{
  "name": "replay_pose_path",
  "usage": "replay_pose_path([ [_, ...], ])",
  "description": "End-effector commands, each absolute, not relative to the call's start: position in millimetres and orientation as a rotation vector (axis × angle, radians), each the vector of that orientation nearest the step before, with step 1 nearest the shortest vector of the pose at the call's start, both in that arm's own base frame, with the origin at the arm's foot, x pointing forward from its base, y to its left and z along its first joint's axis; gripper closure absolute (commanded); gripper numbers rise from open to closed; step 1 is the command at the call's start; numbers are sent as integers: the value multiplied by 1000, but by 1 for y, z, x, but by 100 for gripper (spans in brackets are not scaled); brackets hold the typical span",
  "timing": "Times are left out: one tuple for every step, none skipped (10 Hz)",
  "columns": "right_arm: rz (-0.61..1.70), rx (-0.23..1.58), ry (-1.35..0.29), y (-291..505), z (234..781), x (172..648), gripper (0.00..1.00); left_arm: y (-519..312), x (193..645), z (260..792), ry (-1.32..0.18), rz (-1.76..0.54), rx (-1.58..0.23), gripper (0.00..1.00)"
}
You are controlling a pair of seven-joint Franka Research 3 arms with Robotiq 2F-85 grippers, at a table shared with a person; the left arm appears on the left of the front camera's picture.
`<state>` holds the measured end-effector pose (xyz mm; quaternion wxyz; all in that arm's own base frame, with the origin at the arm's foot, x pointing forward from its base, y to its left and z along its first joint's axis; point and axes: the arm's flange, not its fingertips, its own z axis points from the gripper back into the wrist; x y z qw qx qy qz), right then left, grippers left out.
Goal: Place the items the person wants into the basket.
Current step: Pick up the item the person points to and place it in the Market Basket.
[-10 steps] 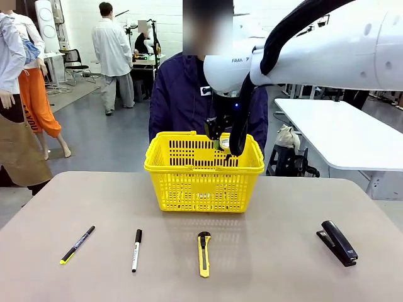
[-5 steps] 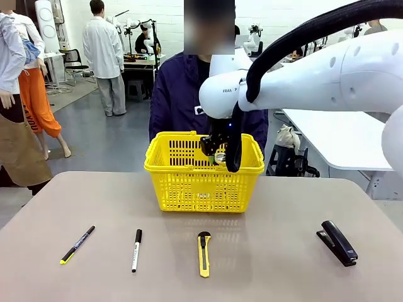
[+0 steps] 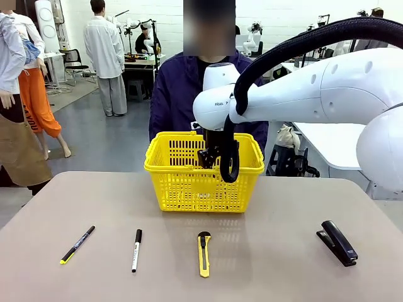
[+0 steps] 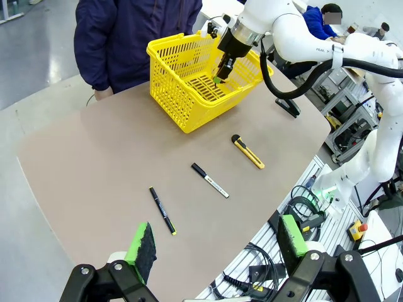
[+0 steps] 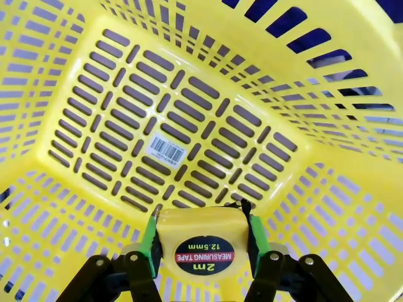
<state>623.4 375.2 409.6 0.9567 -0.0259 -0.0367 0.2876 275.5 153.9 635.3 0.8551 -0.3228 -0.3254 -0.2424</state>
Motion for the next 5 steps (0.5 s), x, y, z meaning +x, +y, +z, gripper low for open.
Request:
replay_pose_path([
  [613, -75, -66, 376, 419, 632, 35, 155, 275, 635, -699, -519, -691, 0],
  [615, -70, -66, 376, 420, 632, 35, 155, 275, 635, -699, -519, -691, 0],
  [620, -66, -69, 375, 422, 631, 33, 155, 275, 635, -699, -519, -691, 0],
  [622, -57, -64, 375, 422, 631, 19, 155, 275, 635, -699, -519, -691, 0],
  [625, -56, -64, 375, 421, 632, 13, 155, 275, 635, -699, -519, -691, 0],
])
